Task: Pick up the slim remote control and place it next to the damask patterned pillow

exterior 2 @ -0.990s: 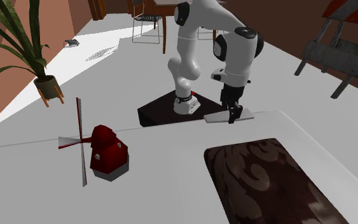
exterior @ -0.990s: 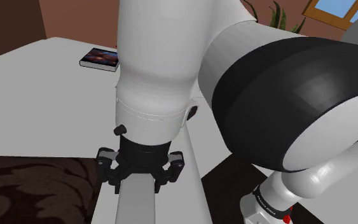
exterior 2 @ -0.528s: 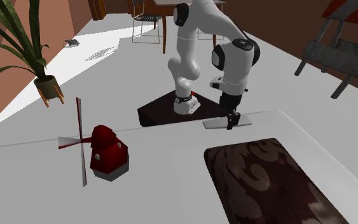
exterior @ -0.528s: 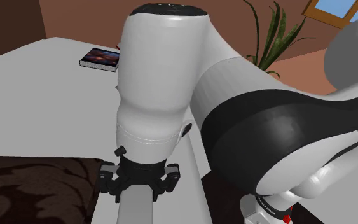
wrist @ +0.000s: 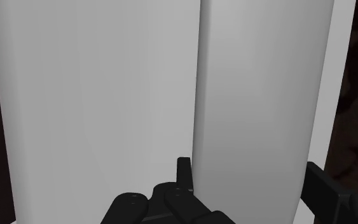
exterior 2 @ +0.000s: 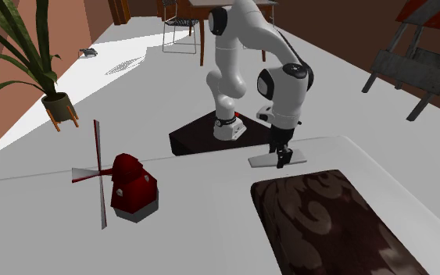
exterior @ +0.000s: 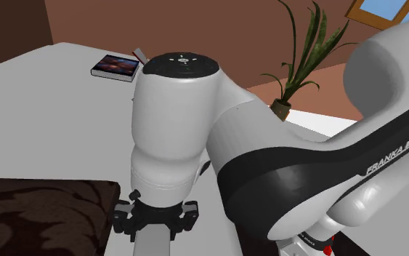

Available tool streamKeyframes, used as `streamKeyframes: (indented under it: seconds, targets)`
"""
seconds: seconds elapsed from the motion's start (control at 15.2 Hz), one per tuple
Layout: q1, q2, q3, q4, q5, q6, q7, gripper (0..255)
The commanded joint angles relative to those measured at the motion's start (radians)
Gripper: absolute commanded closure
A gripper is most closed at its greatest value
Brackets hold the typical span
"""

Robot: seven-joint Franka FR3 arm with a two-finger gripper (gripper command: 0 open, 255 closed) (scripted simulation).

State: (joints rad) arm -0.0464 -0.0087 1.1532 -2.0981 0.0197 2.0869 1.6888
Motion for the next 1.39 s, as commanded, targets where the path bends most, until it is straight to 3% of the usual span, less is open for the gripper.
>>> streamKeyframes:
  seconds: [0.0,0.86,1.32]
  targets:
    - [0.002,0.020,0.003,-0.018,-0.022,0.027,0.017,255]
    - [0.080,0.212,-0.054,-0.096,-0.245,0.181,0.174,255]
    - [0.082,0.212,-0.056,-0.096,-0.244,0.181,0.174,255]
